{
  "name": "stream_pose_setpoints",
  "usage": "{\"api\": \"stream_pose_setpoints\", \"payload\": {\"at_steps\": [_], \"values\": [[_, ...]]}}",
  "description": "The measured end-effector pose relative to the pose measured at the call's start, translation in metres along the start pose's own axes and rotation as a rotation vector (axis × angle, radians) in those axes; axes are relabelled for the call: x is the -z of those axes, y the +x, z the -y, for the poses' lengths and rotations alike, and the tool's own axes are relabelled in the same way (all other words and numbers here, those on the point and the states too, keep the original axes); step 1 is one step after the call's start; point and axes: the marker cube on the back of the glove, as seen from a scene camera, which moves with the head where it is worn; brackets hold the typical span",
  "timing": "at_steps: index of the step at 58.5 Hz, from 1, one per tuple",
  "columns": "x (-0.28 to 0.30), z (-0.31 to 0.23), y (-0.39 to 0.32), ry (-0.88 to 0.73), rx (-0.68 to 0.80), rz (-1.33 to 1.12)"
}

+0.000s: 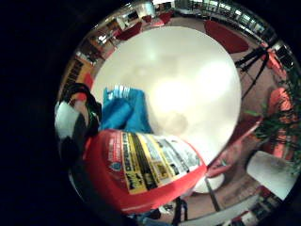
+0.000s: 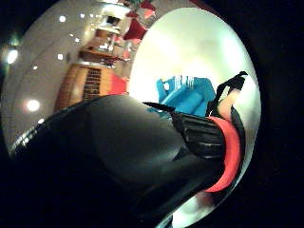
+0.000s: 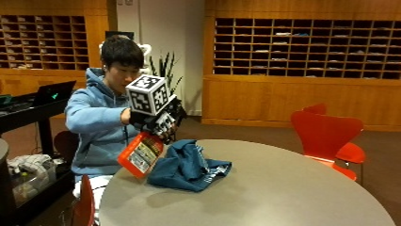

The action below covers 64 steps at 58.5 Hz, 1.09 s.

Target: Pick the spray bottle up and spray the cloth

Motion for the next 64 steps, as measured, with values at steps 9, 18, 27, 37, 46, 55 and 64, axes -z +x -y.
{"api": "stream_pose_setpoints", "payload": {"at_steps": [9, 18, 27, 37, 46, 55, 64], "values": [[0.008, 0.001, -0.039, -0.133, -0.031, -0.278], [0.010, 0.001, -0.080, -0.203, -0.061, -0.476], [-0.003, 0.006, -0.105, -0.268, -0.091, -0.655], [-0.038, 0.013, -0.108, -0.350, -0.141, -0.713], [-0.060, 0.019, -0.097, -0.400, -0.182, -0.747], [-0.056, 0.017, -0.098, -0.387, -0.159, -0.746], [-0.030, 0.012, -0.106, -0.347, -0.147, -0.731]]}}
